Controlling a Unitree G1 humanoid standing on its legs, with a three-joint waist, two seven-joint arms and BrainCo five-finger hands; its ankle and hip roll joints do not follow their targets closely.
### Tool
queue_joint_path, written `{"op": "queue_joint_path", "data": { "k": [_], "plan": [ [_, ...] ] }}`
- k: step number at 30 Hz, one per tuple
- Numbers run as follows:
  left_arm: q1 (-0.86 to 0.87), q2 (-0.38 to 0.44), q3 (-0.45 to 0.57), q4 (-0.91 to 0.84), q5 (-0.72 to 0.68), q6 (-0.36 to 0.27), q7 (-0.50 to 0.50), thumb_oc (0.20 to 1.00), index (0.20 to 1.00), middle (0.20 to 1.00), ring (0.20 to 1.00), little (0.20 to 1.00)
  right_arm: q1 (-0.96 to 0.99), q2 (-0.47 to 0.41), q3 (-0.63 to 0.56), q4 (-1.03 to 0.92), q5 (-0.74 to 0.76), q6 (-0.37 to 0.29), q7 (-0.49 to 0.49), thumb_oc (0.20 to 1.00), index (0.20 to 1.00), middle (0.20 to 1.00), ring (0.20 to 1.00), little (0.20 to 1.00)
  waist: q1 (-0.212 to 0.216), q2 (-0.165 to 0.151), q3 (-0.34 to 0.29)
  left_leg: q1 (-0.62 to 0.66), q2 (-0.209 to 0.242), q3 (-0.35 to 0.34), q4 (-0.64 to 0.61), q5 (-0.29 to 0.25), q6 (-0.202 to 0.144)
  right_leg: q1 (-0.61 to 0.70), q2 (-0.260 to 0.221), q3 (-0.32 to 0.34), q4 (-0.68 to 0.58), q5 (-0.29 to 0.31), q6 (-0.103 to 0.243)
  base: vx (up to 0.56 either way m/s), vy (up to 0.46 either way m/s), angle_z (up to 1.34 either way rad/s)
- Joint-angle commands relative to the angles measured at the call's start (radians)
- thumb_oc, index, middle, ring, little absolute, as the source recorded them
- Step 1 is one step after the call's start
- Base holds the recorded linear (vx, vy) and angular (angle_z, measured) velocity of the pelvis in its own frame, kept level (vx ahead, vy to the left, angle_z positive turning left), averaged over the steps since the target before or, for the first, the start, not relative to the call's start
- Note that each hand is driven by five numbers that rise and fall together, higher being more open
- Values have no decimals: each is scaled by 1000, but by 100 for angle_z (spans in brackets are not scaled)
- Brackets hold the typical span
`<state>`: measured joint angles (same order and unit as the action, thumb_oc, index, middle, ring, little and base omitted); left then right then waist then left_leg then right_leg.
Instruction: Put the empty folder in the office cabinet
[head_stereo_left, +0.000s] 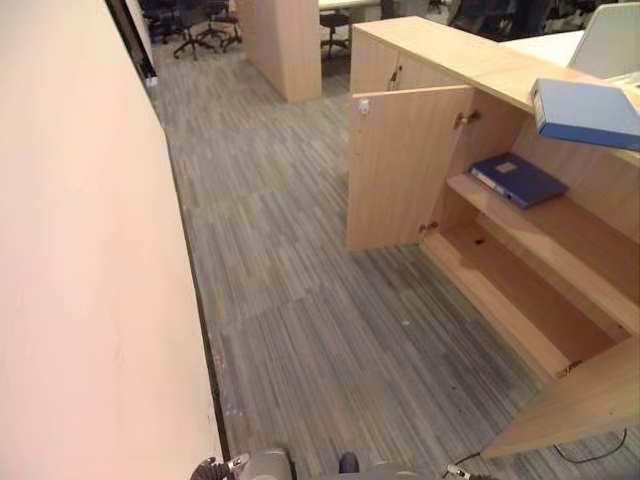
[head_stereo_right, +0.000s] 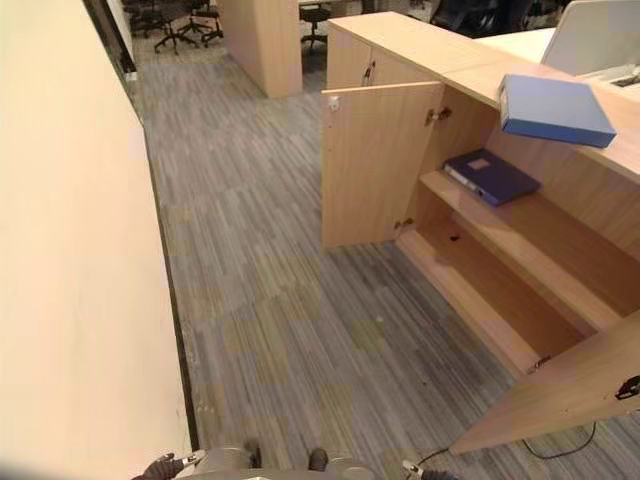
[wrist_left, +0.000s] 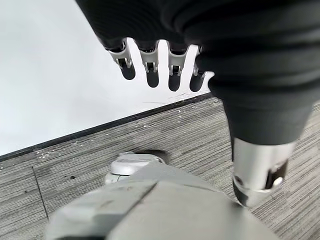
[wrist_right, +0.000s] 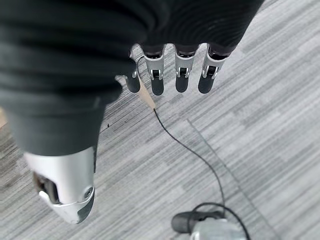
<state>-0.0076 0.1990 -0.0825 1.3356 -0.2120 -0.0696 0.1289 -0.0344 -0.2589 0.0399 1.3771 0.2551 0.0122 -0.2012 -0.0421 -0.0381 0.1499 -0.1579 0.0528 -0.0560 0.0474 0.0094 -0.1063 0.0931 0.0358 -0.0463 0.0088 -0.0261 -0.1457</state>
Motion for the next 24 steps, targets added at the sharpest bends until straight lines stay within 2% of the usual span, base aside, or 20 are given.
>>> {"op": "queue_joint_path", "data": {
  "k": [1, 2, 3, 4, 5, 6, 7, 8, 9, 10, 12, 14, 16, 19, 21, 22, 23, 24],
  "plan": [
    [4, -10, -24, 0, -35, -23, 14, 1000, 1000, 1000, 1000, 1000, 7, -30, 6, 27, -8, -3, -19, 1000, 1000, 1000, 1000, 1000, 37, 0, 4, -61, -36, -130, -60, 104, 56, 53, 7, 86, 80, -107, 140, 234, 47, -26],
    [7, -10, -21, 9, -34, -24, 13, 1000, 1000, 1000, 1000, 1000, 8, -31, 9, 34, -15, -2, -18, 1000, 1000, 1000, 1000, 1000, 44, 3, 7, -73, -49, -203, -91, 111, 46, 59, 16, 131, 87, -115, 138, 146, 29, -68],
    [7, -10, -22, 9, -34, -24, 13, 1000, 1000, 1000, 1000, 1000, 8, -31, 9, 34, -15, -2, -18, 1000, 1000, 1000, 1000, 1000, 44, 4, 6, -75, -48, -204, -92, 112, 46, 57, 17, 130, 87, -114, 138, 138, 50, -82],
    [9, -12, -19, 15, -34, -23, 11, 1000, 1000, 1000, 1000, 1000, 9, -32, 8, 39, -18, -4, -16, 1000, 1000, 1000, 1000, 1000, 47, 12, 3, -84, -62, -261, -109, 118, 38, 58, 26, 163, 90, -118, 137, 194, 114, -110],
    [9, -12, -21, 30, -22, -22, 3, 1000, 1000, 1000, 1000, 1000, 8, -32, 11, 44, -28, -2, -9, 1000, 1000, 1000, 1000, 1000, 46, 28, -1, -66, -87, -342, -112, 123, 31, 59, 41, 231, 96, -123, 141, 265, 190, -108],
    [10, -12, -27, 33, -6, -22, 3, 1000, 1000, 1000, 1000, 1000, 10, -31, 13, 47, -34, -1, -5, 1000, 1000, 1000, 1000, 1000, 46, 37, -7, -43, -90, -372, -109, 135, 27, 58, 47, 265, 92, -122, 143, 198, 163, -104],
    [9, -12, -28, 33, -6, -22, 3, 1000, 1000, 1000, 1000, 1000, 10, -31, 12, 47, -34, -1, -5, 1000, 1000, 1000, 1000, 1000, 47, 39, -8, -45, -87, -372, -110, 137, 26, 55, 49, 266, 91, -119, 144, 178, 273, -179],
    [0, -11, -61, 20, 44, -22, 2, 1000, 1000, 1000, 1000, 1000, 3, -30, 19, 45, -38, -1, 3, 1000, 1000, 1000, 1000, 1000, 40, 49, -12, -24, -104, -391, -63, 135, 32, 46, 41, 330, 88, -109, 162, 105, 199, -168],
    [-1, -11, -61, 20, 44, -22, 2, 1000, 1000, 1000, 1000, 1000, 3, -31, 18, 45, -38, -1, 3, 1000, 1000, 1000, 1000, 1000, 41, 51, -14, -28, -102, -391, -62, 136, 32, 43, 43, 331, 87, -107, 162, 205, 387, -229],
    [-15, -4, -104, 3, 96, -21, 2, 1000, 1000, 1000, 1000, 1000, -7, -33, 22, 40, -32, -1, 2, 1000, 1000, 1000, 1000, 1000, 32, 55, -21, -20, -108, -359, -28, 121, 42, 35, 27, 380, 86, -103, 180, 144, 298, -152],
    [-30, 2, -141, -15, 146, -18, -4, 1000, 1000, 1000, 1000, 1000, -18, -33, 24, 30, -23, 2, 9, 1000, 1000, 1000, 1000, 1000, 19, 59, -22, -10, -111, -320, -14, 97, 61, 22, 3, 427, 100, -108, 201, 160, 366, -140],
    [-49, 14, -171, -40, 179, -21, -7, 1000, 1000, 1000, 1000, 1000, -43, -35, 29, 20, -21, 8, 18, 1000, 1000, 1000, 1000, 1000, 14, 64, -24, -9, -124, -275, 2, 69, 91, -9, -24, 467, 129, -106, 224, 102, 343, -117],
    [-69, 25, -188, -73, 187, -25, -14, 1000, 1000, 1000, 1000, 1000, -66, -38, 31, 12, -21, 9, 21, 1000, 1000, 1000, 1000, 1000, 9, 71, -21, 8, -138, -219, 14, 39, 120, -42, -52, 476, 193, -108, 240, 131, 344, -119],
    [-87, 44, -193, -128, 179, -26, -22, 1000, 1000, 1000, 1000, 1000, -88, -45, 27, 12, -12, 5, 17, 1000, 1000, 1000, 1000, 1000, -2, 83, -4, 42, -137, -143, 33, -5, 146, -108, -77, 449, 324, -63, 240, 111, 257, -88],
    [-95, 54, -196, -144, 175, -26, -25, 1000, 1000, 1000, 1000, 1000, -93, -42, 30, 7, -10, -2, 12, 1000, 1000, 1000, 1000, 1000, -5, 92, 17, 62, -119, -94, 48, -34, 155, -170, -124, 328, 436, -46, 200, 75, 206, -95],
    [-99, 62, -204, -165, 171, -27, -28, 1000, 1000, 1000, 1000, 1000, -93, -42, 34, -3, -10, -6, 11, 1000, 1000, 1000, 1000, 1000, 0, 101, 26, 64, -106, -57, 59, -45, 159, -184, -159, 221, 461, -62, 171, 32, 152, -85],
    [-99, 61, -204, -165, 171, -27, -28, 1000, 1000, 1000, 1000, 1000, -93, -42, 34, -3, -10, -6, 11, 1000, 1000, 1000, 1000, 1000, 0, 103, 24, 61, -105, -57, 58, -44, 159, -186, -158, 220, 458, -59, 171, 47, 228, -98],
    [-88, 68, -212, -199, 169, -29, -29, 1000, 1000, 1000, 1000, 1000, -88, -38, 37, -17, -12, -6, 11, 1000, 1000, 1000, 1000, 1000, 6, 108, 15, 69, -106, -2, 44, -49, 162, -152, -201, 58, 433, -89, 173, 69, 186, -121]
  ]
}}
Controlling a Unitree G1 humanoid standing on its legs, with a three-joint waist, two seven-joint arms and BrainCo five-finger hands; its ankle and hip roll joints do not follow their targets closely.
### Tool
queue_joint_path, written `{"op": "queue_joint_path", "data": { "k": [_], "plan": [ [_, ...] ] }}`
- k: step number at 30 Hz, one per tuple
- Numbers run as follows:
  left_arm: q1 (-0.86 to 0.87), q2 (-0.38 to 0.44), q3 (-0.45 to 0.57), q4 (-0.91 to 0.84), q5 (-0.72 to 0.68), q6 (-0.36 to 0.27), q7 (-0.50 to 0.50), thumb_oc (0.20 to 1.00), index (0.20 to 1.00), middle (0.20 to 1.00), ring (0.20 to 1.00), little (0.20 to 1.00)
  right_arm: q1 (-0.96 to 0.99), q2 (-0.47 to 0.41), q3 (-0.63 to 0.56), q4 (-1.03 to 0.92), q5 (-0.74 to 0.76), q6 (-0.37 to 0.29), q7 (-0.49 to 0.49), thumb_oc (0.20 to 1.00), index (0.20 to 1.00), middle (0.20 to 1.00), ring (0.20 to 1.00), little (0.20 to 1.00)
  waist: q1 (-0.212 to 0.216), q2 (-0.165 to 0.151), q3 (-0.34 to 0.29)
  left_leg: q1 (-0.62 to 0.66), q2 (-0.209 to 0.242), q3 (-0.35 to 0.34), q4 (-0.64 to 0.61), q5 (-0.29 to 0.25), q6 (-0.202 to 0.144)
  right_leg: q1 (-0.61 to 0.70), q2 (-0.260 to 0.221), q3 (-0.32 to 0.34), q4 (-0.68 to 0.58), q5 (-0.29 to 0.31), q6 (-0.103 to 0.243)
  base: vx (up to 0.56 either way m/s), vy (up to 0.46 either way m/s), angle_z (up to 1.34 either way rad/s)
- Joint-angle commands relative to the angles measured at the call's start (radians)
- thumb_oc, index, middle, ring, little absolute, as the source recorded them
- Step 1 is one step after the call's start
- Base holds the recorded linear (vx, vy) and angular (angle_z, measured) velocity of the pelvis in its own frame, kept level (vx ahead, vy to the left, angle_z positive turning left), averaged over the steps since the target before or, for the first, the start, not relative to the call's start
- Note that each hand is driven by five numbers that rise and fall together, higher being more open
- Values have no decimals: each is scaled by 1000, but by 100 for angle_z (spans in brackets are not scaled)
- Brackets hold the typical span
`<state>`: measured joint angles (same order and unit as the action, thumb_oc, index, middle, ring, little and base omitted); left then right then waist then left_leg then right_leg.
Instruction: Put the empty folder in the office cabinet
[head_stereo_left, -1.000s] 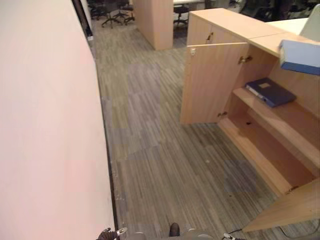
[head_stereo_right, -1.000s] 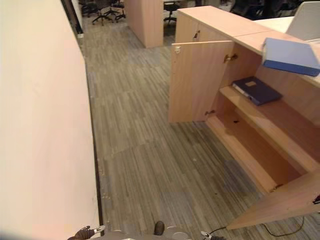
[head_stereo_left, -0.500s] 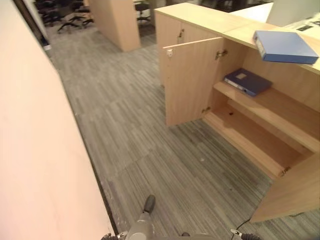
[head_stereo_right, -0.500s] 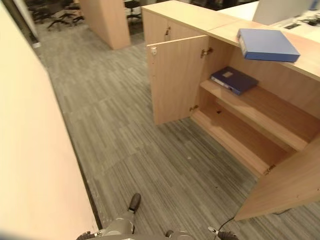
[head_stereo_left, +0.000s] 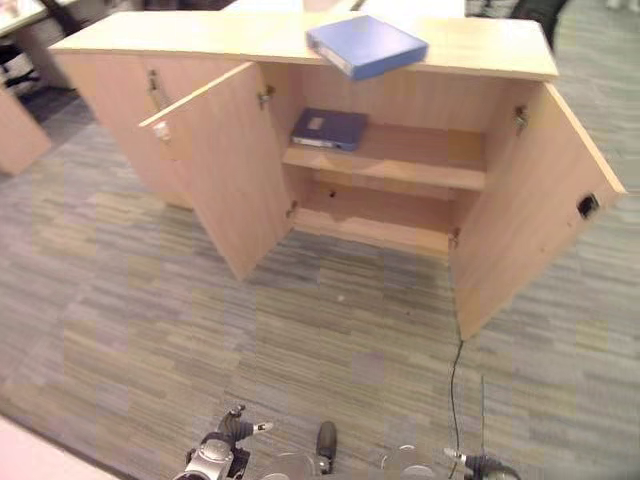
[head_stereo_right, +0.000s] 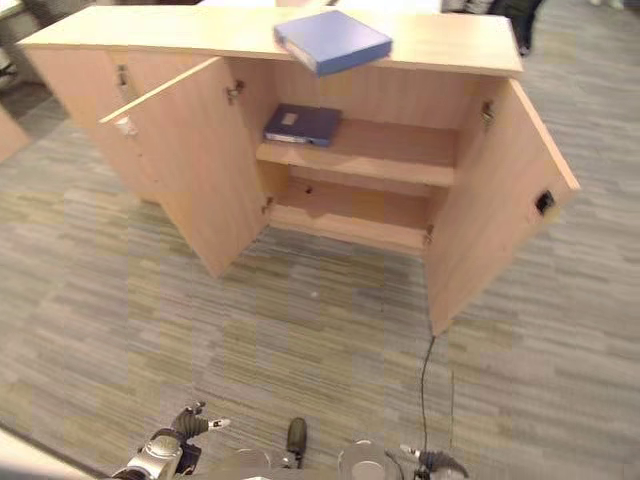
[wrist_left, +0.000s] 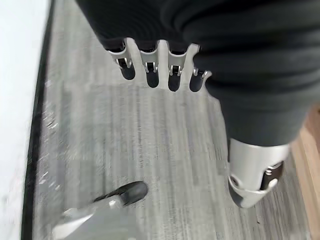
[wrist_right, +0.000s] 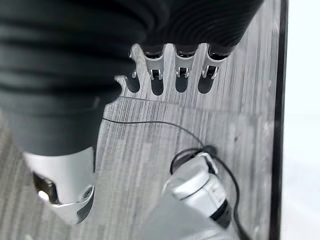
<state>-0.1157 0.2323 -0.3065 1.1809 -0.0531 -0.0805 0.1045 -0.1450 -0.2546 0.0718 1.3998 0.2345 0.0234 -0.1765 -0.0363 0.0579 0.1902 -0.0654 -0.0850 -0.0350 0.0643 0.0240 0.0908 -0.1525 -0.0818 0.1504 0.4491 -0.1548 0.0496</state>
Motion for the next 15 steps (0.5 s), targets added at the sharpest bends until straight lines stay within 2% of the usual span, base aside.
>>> {"op": "queue_joint_path", "data": {
  "k": [1, 2, 3, 4, 5, 6, 8, 10, 12, 13, 14, 15],
  "plan": [
    [27, 35, 14, -52, 7, -20, 0, 1000, 1000, 1000, 1000, 1000, 23, -38, 8, -40, 3, -15, -17, 1000, 1000, 1000, 1000, 1000, 10, 10, -34, -19, 32, 10, 14, -63, -31, 104, -89, -201, -34, 31, -13, 69, 186, -112],
    [27, 35, 14, -52, 7, -20, 0, 1000, 1000, 1000, 1000, 1000, 23, -38, 8, -40, 3, -15, -17, 1000, 1000, 1000, 1000, 1000, 10, 12, -36, -22, 34, 9, 13, -61, -32, 102, -87, -201, -38, 35, -14, 49, 94, -86],
    [37, 31, 18, -59, -2, -22, 3, 1000, 1000, 1000, 1000, 1000, 14, -35, 15, -35, -3, -12, -23, 1000, 1000, 1000, 1000, 1000, 23, 1, -50, -18, 29, 67, -27, -53, -33, 112, -58, -285, -128, 16, 11, 13, 47, -69],
    [36, 31, 18, -59, -2, -22, 3, 1000, 1000, 1000, 1000, 1000, 14, -35, 15, -35, -3, -12, -23, 1000, 1000, 1000, 1000, 1000, 24, 2, -52, -21, 31, 67, -28, -51, -33, 110, -56, -285, -132, 20, 10, 49, 57, -129],
    [37, 20, 16, -49, -6, -21, 5, 1000, 1000, 1000, 1000, 1000, -5, -30, 24, -27, 2, -14, -31, 1000, 1000, 1000, 1000, 1000, 34, -8, -59, -10, 28, 132, -73, -45, -36, 82, -2, -324, -229, 33, 31, 57, 12, -155],
    [36, 16, 14, -40, -5, -20, 3, 1000, 1000, 1000, 1000, 1000, -11, -28, 28, -25, 8, -17, -34, 1000, 1000, 1000, 1000, 1000, 32, -13, -57, 2, 26, 155, -93, -44, -37, 67, 26, -327, -274, 43, 35, 106, 21, -198],
    [19, 4, 3, -12, 8, -16, 1, 1000, 1000, 1000, 1000, 1000, -18, -27, 37, -26, 27, -26, -44, 1000, 1000, 1000, 1000, 1000, 11, -10, -36, 48, 20, 177, -132, -57, -31, -26, 81, -312, -316, 97, 29, 163, 21, -147],
    [-10, 0, -7, 4, 23, -13, -4, 1000, 1000, 1000, 1000, 1000, -11, -25, 18, -29, 57, -30, -43, 1000, 1000, 1000, 1000, 1000, -32, -12, -7, 83, 10, 163, -126, -85, -24, -111, 105, -283, -355, 160, 43, 273, -9, -76],
    [-37, -2, -17, 8, 38, -13, -11, 1000, 1000, 1000, 1000, 1000, 5, -24, -2, -17, 78, -27, -36, 1000, 1000, 1000, 1000, 1000, -73, -18, 7, 119, -7, 139, -116, -115, -20, -144, 121, -226, -393, 198, 63, 352, -64, -13],
    [-48, -4, -24, 13, 44, -17, -16, 1000, 1000, 1000, 1000, 1000, 23, -23, -14, -3, 91, -28, -33, 1000, 1000, 1000, 1000, 1000, -82, -24, 0, 138, -20, 123, -112, -135, -17, -105, 123, -203, -445, 200, 59, 348, -83, 38],
    [-46, -10, -25, 22, 45, -16, -13, 1000, 1000, 1000, 1000, 1000, 34, -23, -17, 10, 89, -27, -36, 1000, 1000, 1000, 1000, 1000, -86, -29, -4, 155, -28, 125, -115, -148, -14, -108, 121, -197, -428, 218, 44, 354, -100, 86],
    [-51, -18, -17, 29, 37, -15, -15, 1000, 1000, 1000, 1000, 1000, 43, -25, -25, 23, 94, -26, -32, 1000, 1000, 1000, 1000, 1000, -87, -26, -10, 179, -19, 130, -116, -166, -18, -106, 121, -202, -403, 211, 36, 384, -117, 88]
  ]
}}
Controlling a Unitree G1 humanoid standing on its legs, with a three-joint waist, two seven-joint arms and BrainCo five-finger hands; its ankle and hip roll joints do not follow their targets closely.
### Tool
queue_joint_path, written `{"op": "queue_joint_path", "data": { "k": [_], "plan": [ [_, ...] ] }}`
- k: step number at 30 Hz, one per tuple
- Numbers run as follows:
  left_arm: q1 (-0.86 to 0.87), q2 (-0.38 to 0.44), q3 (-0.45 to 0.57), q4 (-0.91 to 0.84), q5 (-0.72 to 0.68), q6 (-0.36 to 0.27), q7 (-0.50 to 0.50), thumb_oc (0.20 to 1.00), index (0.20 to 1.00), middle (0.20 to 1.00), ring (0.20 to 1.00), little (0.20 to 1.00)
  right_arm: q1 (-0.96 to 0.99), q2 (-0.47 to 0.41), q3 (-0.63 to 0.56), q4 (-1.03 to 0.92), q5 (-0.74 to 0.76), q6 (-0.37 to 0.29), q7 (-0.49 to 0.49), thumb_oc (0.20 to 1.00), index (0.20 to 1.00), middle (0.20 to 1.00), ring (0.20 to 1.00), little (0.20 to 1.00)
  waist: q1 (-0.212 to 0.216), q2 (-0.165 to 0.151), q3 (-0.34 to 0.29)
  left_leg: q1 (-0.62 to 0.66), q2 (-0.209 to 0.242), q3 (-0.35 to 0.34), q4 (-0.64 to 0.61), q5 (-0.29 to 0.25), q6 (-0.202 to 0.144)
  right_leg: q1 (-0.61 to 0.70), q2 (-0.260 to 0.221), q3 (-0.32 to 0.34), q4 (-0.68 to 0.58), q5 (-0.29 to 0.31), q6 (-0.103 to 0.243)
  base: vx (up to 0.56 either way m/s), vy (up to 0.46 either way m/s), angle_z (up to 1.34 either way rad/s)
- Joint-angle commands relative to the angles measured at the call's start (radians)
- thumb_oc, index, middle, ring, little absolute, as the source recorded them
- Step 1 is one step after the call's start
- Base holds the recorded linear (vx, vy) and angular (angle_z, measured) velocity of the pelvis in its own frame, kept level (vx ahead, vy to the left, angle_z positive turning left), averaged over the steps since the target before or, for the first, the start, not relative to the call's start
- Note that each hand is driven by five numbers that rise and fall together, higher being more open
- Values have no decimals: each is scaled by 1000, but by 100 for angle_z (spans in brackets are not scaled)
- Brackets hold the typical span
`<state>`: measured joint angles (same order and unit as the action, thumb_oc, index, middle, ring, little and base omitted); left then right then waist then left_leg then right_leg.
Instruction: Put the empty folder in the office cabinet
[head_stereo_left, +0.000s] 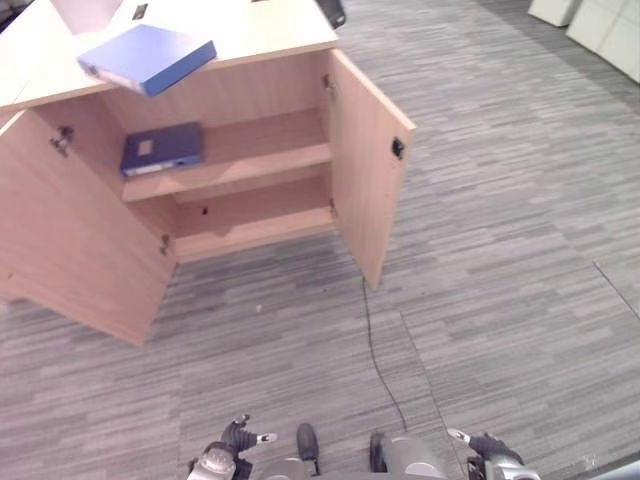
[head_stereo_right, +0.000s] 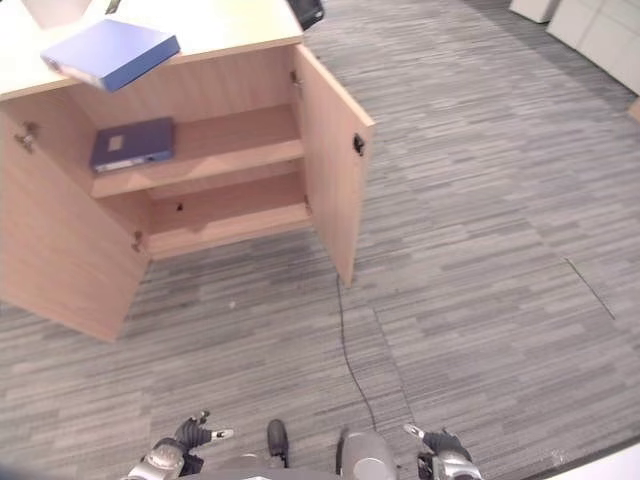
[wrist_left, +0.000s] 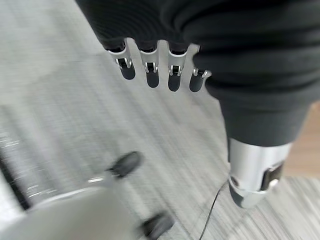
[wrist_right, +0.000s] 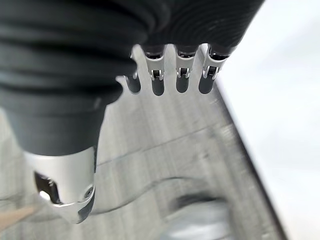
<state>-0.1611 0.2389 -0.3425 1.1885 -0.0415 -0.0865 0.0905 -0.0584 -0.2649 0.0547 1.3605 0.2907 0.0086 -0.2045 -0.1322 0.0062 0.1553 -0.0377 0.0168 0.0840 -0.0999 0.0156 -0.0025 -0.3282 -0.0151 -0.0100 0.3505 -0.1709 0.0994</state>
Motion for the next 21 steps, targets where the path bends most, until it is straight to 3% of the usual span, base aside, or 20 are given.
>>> {"op": "queue_joint_path", "data": {
  "k": [1, 3, 4, 7, 8, 9, 10, 15, 16, 19, 21],
  "plan": [
    [-6, -31, 27, 33, 12, -8, 4, 1000, 1000, 1000, 1000, 1000, -37, -22, -17, 74, 43, -12, -3, 1000, 1000, 1000, 1000, 1000, -2, 29, 16, 164, -109, 13, 62, -183, 67, 71, 57, -39, -284, 222, -20, 419, -133, 52],
    [-4, -38, 33, 37, 0, -9, 3, 1000, 1000, 1000, 1000, 1000, -28, -25, -24, 84, 46, -12, -2, 1000, 1000, 1000, 1000, 1000, -11, 33, 5, 174, -91, 18, 91, -208, 57, 84, 60, -35, -275, 213, -26, 355, -128, -16],
    [3, -51, 46, 41, -29, -9, -1, 1000, 1000, 1000, 1000, 1000, -10, -36, -43, 103, 54, -12, -1, 1000, 1000, 1000, 1000, 1000, -23, 32, -8, 175, -53, 48, 200, -249, 39, 129, 55, -32, -261, 188, -38, 434, -218, -7],
    [15, -62, 57, 33, -62, -8, -3, 1000, 1000, 1000, 1000, 1000, -13, -57, -54, 110, 52, -3, -4, 1000, 1000, 1000, 1000, 1000, -16, 20, 5, 63, 2, 79, 574, -177, 17, 222, 56, -32, -264, 152, -79, 362, -227, 23],
    [15, -61, 57, 34, -62, -8, -3, 1000, 1000, 1000, 1000, 1000, -14, -56, -54, 110, 52, -3, -4, 1000, 1000, 1000, 1000, 1000, -17, 18, 2, 58, 1, 79, 574, -174, 17, 218, 54, -32, -265, 154, -79, 260, -196, -2],
    [24, -63, 60, 14, -76, -9, 2, 1000, 1000, 1000, 1000, 1000, -25, -73, -52, 103, 40, 0, -9, 1000, 1000, 1000, 1000, 1000, 4, 12, 17, -23, 13, 73, 742, -124, 21, 269, 55, -26, -267, 131, -108, 251, -155, -18],
    [28, -65, 61, 9, -82, -9, 2, 1000, 1000, 1000, 1000, 1000, -31, -79, -51, 102, 37, 2, -10, 1000, 1000, 1000, 1000, 1000, 14, 9, 17, -55, 22, 81, 764, -118, 26, 288, 48, -25, -266, 119, -113, 336, -174, 2],
    [49, -65, 73, 5, -97, -7, 2, 1000, 1000, 1000, 1000, 1000, -37, -87, -44, 97, 11, 9, -10, 1000, 1000, 1000, 1000, 1000, 54, -20, 14, -105, 68, 110, 611, -108, 30, 349, 6, -31, -278, 92, -107, 208, -22, 7],
    [60, -59, 80, 2, -104, -10, 8, 1000, 1000, 1000, 1000, 1000, -34, -94, -38, 98, -8, 12, -7, 1000, 1000, 1000, 1000, 1000, 72, -22, 12, -120, 83, 79, 448, -58, 4, 367, -3, -37, -286, 79, -99, 180, 48, -8],
    [64, -54, 83, 1, -112, -12, 16, 1000, 1000, 1000, 1000, 1000, -21, -98, -36, 100, -30, 12, -12, 1000, 1000, 1000, 1000, 1000, 88, -9, 5, -106, 117, 2, 209, 86, -50, 403, -7, -44, -302, 64, -84, 217, 86, -3],
    [70, -55, 84, -4, -118, -15, 20, 1000, 1000, 1000, 1000, 1000, -8, -102, -41, 102, -39, 13, -12, 1000, 1000, 1000, 1000, 1000, 96, 2, 4, -120, 141, -40, 108, 116, -65, 421, -17, -38, -297, 41, -77, 212, 127, -4]
  ]
}}
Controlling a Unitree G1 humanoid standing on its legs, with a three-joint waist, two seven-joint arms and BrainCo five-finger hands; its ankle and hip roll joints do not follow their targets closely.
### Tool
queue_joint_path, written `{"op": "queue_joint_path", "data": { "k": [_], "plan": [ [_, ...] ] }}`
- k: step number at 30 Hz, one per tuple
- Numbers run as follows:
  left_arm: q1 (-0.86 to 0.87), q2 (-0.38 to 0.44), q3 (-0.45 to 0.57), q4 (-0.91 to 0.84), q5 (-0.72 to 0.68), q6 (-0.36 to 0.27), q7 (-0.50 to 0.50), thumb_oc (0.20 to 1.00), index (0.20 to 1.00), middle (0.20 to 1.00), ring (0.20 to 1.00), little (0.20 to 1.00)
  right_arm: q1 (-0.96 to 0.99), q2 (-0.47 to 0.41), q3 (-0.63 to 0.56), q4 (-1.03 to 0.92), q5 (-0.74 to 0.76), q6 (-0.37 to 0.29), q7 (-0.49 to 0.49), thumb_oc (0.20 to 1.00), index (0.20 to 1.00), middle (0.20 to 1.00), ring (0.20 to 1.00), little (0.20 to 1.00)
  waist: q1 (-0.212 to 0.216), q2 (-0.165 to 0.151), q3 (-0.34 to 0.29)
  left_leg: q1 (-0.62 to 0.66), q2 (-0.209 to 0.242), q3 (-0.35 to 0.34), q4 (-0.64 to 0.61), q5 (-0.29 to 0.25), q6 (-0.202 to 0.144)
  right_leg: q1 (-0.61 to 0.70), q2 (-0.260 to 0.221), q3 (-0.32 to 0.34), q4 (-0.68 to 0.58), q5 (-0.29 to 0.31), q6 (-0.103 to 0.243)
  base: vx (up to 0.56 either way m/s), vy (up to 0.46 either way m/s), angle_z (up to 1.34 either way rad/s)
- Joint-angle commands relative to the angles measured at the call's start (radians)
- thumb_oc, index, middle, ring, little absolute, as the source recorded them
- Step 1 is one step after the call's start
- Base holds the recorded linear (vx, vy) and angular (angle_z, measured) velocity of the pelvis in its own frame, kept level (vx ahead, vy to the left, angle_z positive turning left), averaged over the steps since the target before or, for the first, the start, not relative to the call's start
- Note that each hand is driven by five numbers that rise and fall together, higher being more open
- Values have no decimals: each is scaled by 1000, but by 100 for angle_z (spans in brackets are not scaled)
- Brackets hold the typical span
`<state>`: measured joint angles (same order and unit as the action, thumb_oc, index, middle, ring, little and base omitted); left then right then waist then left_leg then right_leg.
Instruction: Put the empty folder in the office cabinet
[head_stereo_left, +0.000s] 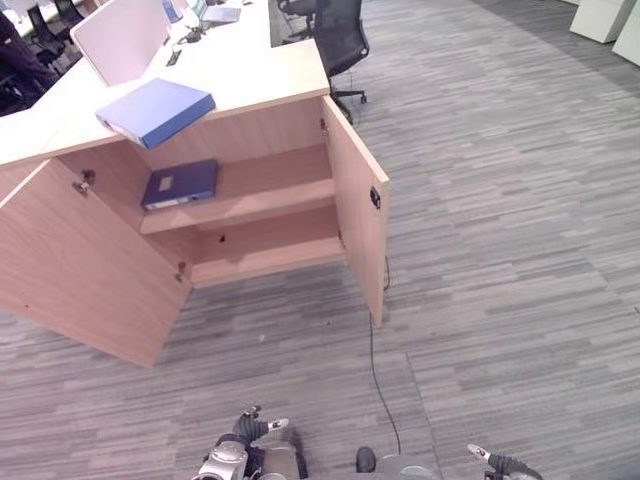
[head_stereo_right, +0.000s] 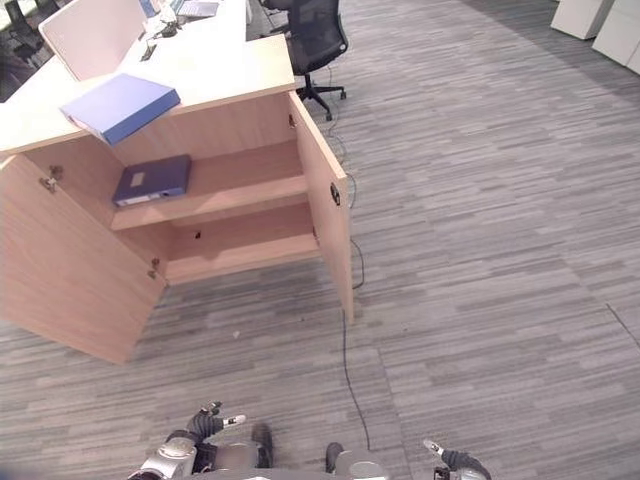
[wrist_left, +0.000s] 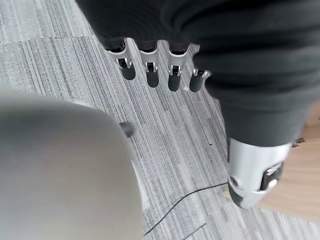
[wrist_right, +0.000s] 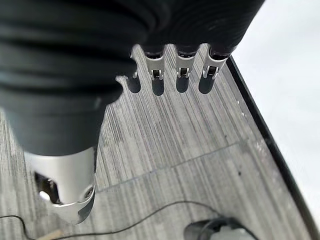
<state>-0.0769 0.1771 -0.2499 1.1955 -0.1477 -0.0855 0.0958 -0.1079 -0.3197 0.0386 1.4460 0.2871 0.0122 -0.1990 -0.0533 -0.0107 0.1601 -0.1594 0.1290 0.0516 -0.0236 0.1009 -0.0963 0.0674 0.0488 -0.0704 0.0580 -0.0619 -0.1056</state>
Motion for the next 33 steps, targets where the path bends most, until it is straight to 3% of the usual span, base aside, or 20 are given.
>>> {"op": "queue_joint_path", "data": {
  "k": [1, 3, 6, 8, 9, 13, 15, 16, 17, 19, 20, 21, 22, 24, 25, 28, 29, 30, 31, 33],
  "plan": [
    [-11, 7, -4, -12, -14, -17, 17, 1000, 1000, 1000, 1000, 1000, 47, -49, -29, 18, -38, 9, -16, 1000, 1000, 1000, 1000, 1000, 20, 25, -2, -3, 41, -25, -12, 43, 20, 34, -86, 31, -1, -80, 132, 211, 163, -3],
    [-6, -1, -2, -13, -15, -20, 25, 1000, 1000, 1000, 1000, 1000, 64, -56, -42, 29, -49, 14, -12, 1000, 1000, 1000, 1000, 1000, 18, 43, -6, -27, 77, -26, -64, 60, -6, 64, -110, 43, 1, -106, 146, 224, 239, -3],
    [2, -4, 3, -18, -17, -24, 22, 1000, 1000, 1000, 1000, 1000, 71, -60, -50, 40, -60, 17, -8, 1000, 1000, 1000, 1000, 1000, 24, 65, -19, -19, 97, -15, -64, 59, -13, 84, -118, 52, -10, -113, 157, 161, 188, -18],
    [12, -9, -4, -31, -11, -25, 17, 1000, 1000, 1000, 1000, 1000, 82, -59, -63, 57, -68, 23, 1, 1000, 1000, 1000, 1000, 1000, 25, 84, -44, -1, 99, -20, -64, 67, -36, 107, -135, 47, -37, -110, 172, 271, 340, -33],
    [11, -9, -18, -41, -1, -28, 8, 1000, 1000, 1000, 1000, 1000, 84, -59, -75, 62, -69, 23, 2, 1000, 1000, 1000, 1000, 1000, 24, 88, -58, 11, 87, -7, -64, 70, -42, 122, -170, 42, -60, -99, 193, 302, 406, -24],
    [3, -1, -27, -71, -5, -32, 6, 1000, 1000, 1000, 1000, 1000, 80, -59, -82, 62, -68, 28, 4, 1000, 1000, 1000, 1000, 1000, 26, 83, -52, -11, 65, 6, -3, 66, -35, 131, -216, 39, -72, -85, 217, 124, 303, 8],
    [-4, 15, -45, -139, -10, -40, 3, 1000, 1000, 1000, 1000, 1000, 69, -65, -86, 61, -70, 38, 5, 1000, 1000, 1000, 1000, 1000, 32, 79, -53, -89, 9, 5, 164, -11, -6, 126, -285, 25, -78, -60, 240, 113, 374, 21],
    [-4, 15, -45, -139, -10, -39, 3, 1000, 1000, 1000, 1000, 1000, 69, -65, -86, 61, -70, 38, 5, 1000, 1000, 1000, 1000, 1000, 32, 79, -53, -89, 9, 5, 165, -12, -6, 125, -285, 25, -78, -60, 240, 125, 377, 19],
    [-1, 27, -54, -198, -10, -40, 0, 1000, 1000, 1000, 1000, 1000, 60, -73, -99, 55, -69, 43, 5, 1000, 1000, 1000, 1000, 1000, 40, 81, -60, -111, -31, 8, 215, -64, 23, 114, -332, 18, -59, -41, 254, 146, 422, 26],
    [9, 48, -57, -276, -6, -38, -3, 1000, 1000, 1000, 1000, 1000, 49, -74, -105, 43, -65, 47, 8, 1000, 1000, 1000, 1000, 1000, 49, 91, -66, -104, -69, 16, 229, -107, 57, 74, -379, 16, 0, 2, 258, 166, 482, 18],
    [13, 61, -61, -313, -1, -38, -7, 1000, 1000, 1000, 1000, 1000, 40, -74, -107, 37, -61, 48, 8, 1000, 1000, 1000, 1000, 1000, 54, 95, -67, -95, -90, 21, 225, -120, 73, 53, -402, 14, 38, 43, 255, 89, 269, -2],
    [14, 61, -61, -315, -1, -36, -7, 1000, 1000, 1000, 1000, 1000, 40, -74, -107, 37, -61, 48, 8, 1000, 1000, 1000, 1000, 1000, 55, 93, -68, -95, -91, 23, 225, -120, 74, 52, -404, 15, 38, 43, 257, 125, 421, 3],
    [30, 83, -66, -390, -4, -36, -18, 1000, 1000, 1000, 1000, 1000, 25, -81, -106, 19, -63, 52, 8, 1000, 1000, 1000, 1000, 1000, 62, 107, -59, -58, -137, 31, 208, -143, 106, 17, -457, -5, 128, 153, 236, 78, 291, 8],
    [39, 96, -72, -431, -4, -34, -24, 1000, 1000, 1000, 1000, 1000, 16, -84, -102, 14, -64, 55, 5, 1000, 1000, 1000, 1000, 1000, 64, 115, -58, -42, -155, 34, 192, -145, 121, -5, -478, -24, 166, 198, 221, 160, 464, 28],
    [76, 117, -97, -498, 10, -24, -49, 1000, 1000, 1000, 1000, 1000, -1, -76, -77, 3, -75, 55, 6, 1000, 1000, 1000, 1000, 1000, 51, 136, -39, 22, -188, 20, 161, -160, 145, -50, -458, -21, 285, 221, 188, 280, 551, 19],
    [86, 114, -89, -509, 13, -19, -57, 1000, 1000, 1000, 1000, 1000, -17, -49, -36, -24, -84, 48, 7, 1000, 1000, 1000, 1000, 1000, 42, 146, -28, 77, -190, 4, 118, -160, 158, -122, -339, -22, 315, 79, 161, 217, 272, 40],
    [86, 110, -91, -503, 9, -11, -53, 1000, 1000, 1000, 1000, 1000, -36, -20, 2, -57, -87, 39, 1, 1000, 1000, 1000, 1000, 1000, 28, 143, 5, 125, -193, -4, 85, -158, 160, -215, -245, -62, 355, 16, 154, 140, 96, 36],
    [86, 108, -93, -501, 10, -8, -53, 1000, 1000, 1000, 1000, 1000, -41, -11, 14, -66, -83, 36, -1, 1000, 1000, 1000, 1000, 1000, 19, 137, 16, 141, -199, -12, 76, -155, 160, -246, -206, -63, 348, 18, 159, 227, 35, -35],
    [90, 102, -98, -502, 19, -3, -51, 1000, 1000, 1000, 1000, 1000, -48, 6, 41, -82, -69, 26, -9, 1000, 1000, 1000, 1000, 1000, -5, 109, 40, 189, -224, -37, 63, -167, 161, -294, -111, -44, 297, 31, 175, 234, -26, -8],
    [88, 102, -103, -513, 29, -3, -53, 1000, 1000, 1000, 1000, 1000, -49, 18, 54, -101, -54, 20, -13, 1000, 1000, 1000, 1000, 1000, -26, 85, 47, 218, -249, -61, 47, -176, 162, -337, -52, -20, 231, 68, 192, 249, -59, 51]
  ]
}}
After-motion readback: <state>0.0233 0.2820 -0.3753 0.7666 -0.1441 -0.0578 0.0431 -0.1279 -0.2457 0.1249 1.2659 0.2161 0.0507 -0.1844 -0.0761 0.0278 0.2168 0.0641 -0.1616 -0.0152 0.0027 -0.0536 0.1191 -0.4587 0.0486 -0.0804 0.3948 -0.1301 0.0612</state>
